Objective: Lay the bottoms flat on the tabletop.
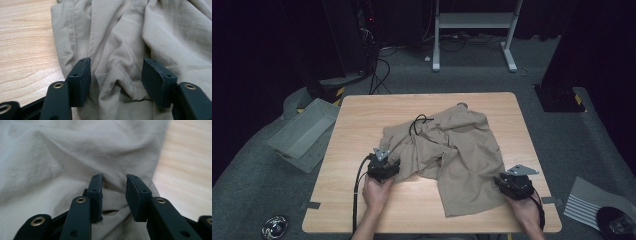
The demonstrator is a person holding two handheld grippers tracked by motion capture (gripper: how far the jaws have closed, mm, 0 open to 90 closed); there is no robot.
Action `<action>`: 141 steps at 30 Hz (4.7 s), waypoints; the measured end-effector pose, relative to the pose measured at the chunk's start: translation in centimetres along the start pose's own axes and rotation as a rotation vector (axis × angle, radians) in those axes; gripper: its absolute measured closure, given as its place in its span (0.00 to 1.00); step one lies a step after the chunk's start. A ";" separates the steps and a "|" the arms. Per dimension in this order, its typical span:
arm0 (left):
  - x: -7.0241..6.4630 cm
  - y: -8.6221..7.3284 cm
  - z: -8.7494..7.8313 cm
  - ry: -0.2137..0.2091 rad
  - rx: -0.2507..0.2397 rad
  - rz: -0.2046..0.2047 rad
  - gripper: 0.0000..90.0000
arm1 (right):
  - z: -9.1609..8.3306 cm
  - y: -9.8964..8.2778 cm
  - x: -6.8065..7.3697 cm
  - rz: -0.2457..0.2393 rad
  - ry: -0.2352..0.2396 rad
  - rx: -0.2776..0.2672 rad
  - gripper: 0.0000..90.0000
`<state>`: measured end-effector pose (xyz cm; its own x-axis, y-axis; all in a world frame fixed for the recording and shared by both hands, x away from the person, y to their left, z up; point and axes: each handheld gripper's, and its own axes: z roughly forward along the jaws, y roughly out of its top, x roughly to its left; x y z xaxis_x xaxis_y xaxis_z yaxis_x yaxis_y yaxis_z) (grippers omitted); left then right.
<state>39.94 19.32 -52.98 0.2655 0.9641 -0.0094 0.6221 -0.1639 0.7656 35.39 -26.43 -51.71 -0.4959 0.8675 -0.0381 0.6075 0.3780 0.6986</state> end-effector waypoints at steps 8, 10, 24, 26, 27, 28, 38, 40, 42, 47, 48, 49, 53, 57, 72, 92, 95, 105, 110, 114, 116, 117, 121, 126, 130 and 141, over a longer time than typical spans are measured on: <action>1.2 0.9 1.1 -0.027 0.003 0.021 0.45 | -1.6 0.7 0.5 0.018 -0.013 -0.087 0.64; 1.4 1.3 1.3 -0.030 0.010 0.022 0.45 | -0.7 2.1 1.7 -0.008 0.032 -0.112 0.61; 3.0 5.9 4.4 -0.001 0.134 0.156 0.95 | 6.8 6.1 5.5 -0.082 0.122 -0.058 0.53; 3.6 6.5 4.9 0.020 0.143 0.118 0.93 | 7.0 6.2 5.4 -0.090 0.120 -0.057 0.51; 3.9 6.7 4.8 0.019 0.141 0.083 0.88 | 7.1 6.3 5.3 -0.092 0.120 -0.055 0.50; 3.9 6.7 4.8 0.019 0.141 0.083 0.81 | 7.2 6.4 5.3 -0.090 0.121 -0.055 0.50; 2.7 4.7 -0.7 -0.205 0.057 0.021 0.42 | 7.6 6.8 5.1 -0.076 0.098 -0.052 0.45; 2.2 4.6 -0.8 -0.219 0.061 0.035 0.41 | 7.6 6.8 5.1 -0.076 0.095 -0.052 0.45; 0.4 4.4 -1.1 -0.253 0.053 0.067 0.40 | 7.6 6.8 5.2 -0.084 0.086 -0.055 0.45; -1.9 4.5 0.0 -0.217 0.081 0.122 0.42 | 7.6 6.8 5.2 -0.091 0.080 -0.058 0.45; -2.0 4.5 0.4 -0.204 0.091 0.134 0.49 | 7.6 6.8 5.2 -0.093 0.079 -0.059 0.45; -2.1 4.5 0.8 -0.190 0.100 0.148 0.58 | 7.5 6.8 5.3 -0.093 0.078 -0.058 0.45; -2.4 4.4 0.6 -0.168 0.108 0.209 0.94 | 7.5 6.8 5.3 -0.092 0.076 -0.057 0.45; -2.7 4.0 -1.7 -0.174 0.104 0.265 0.97 | 7.5 6.8 5.3 -0.092 0.076 -0.058 0.44; -3.4 -2.0 -6.2 -0.303 0.204 0.253 0.90 | 7.6 6.8 5.2 -0.086 0.078 -0.057 0.44; -2.1 1.2 -3.1 -0.159 0.208 0.248 0.99 | 7.6 6.8 5.2 -0.083 0.077 -0.056 0.44; -2.2 -0.3 -5.2 -0.195 0.237 0.263 0.99 | 7.6 6.8 5.2 -0.083 0.078 -0.056 0.44; -1.4 1.3 -5.9 -0.153 0.118 0.170 0.61 | 7.6 6.8 5.2 -0.079 0.081 -0.053 0.43; -1.0 2.3 -3.7 -0.136 0.139 0.142 0.64 | 7.6 6.8 5.1 -0.078 0.082 -0.053 0.43; -1.3 1.7 -3.0 -0.156 0.198 0.180 0.90 | 7.6 6.8 5.1 -0.079 0.082 -0.054 0.43; -1.6 1.0 -3.2 -0.168 0.220 0.202 0.99 | 7.6 6.8 5.1 -0.079 0.082 -0.053 0.43; -1.8 0.2 -3.6 -0.192 0.241 0.217 0.99 | 7.6 6.8 5.1 -0.078 0.082 -0.053 0.43; -2.0 -0.6 -4.6 -0.220 0.243 0.232 1.00 | 7.6 6.8 5.1 -0.077 0.083 -0.054 0.43; -1.4 0.2 -5.7 -0.200 0.155 0.198 0.83 | 7.6 6.8 5.1 -0.078 0.082 -0.053 0.43; -0.3 2.0 -5.2 -0.147 0.088 0.119 0.61 | 7.6 6.8 5.2 -0.078 0.080 -0.053 0.43; 1.9 3.1 -0.4 -0.106 0.213 0.066 0.53 | 7.5 6.8 5.2 -0.084 0.074 -0.056 0.43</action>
<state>42.05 20.72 -50.35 0.3798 0.9242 -0.0395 0.7388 -0.2773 0.6142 41.59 -16.88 -52.57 -0.5890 0.8067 -0.0470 0.5276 0.4280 0.7338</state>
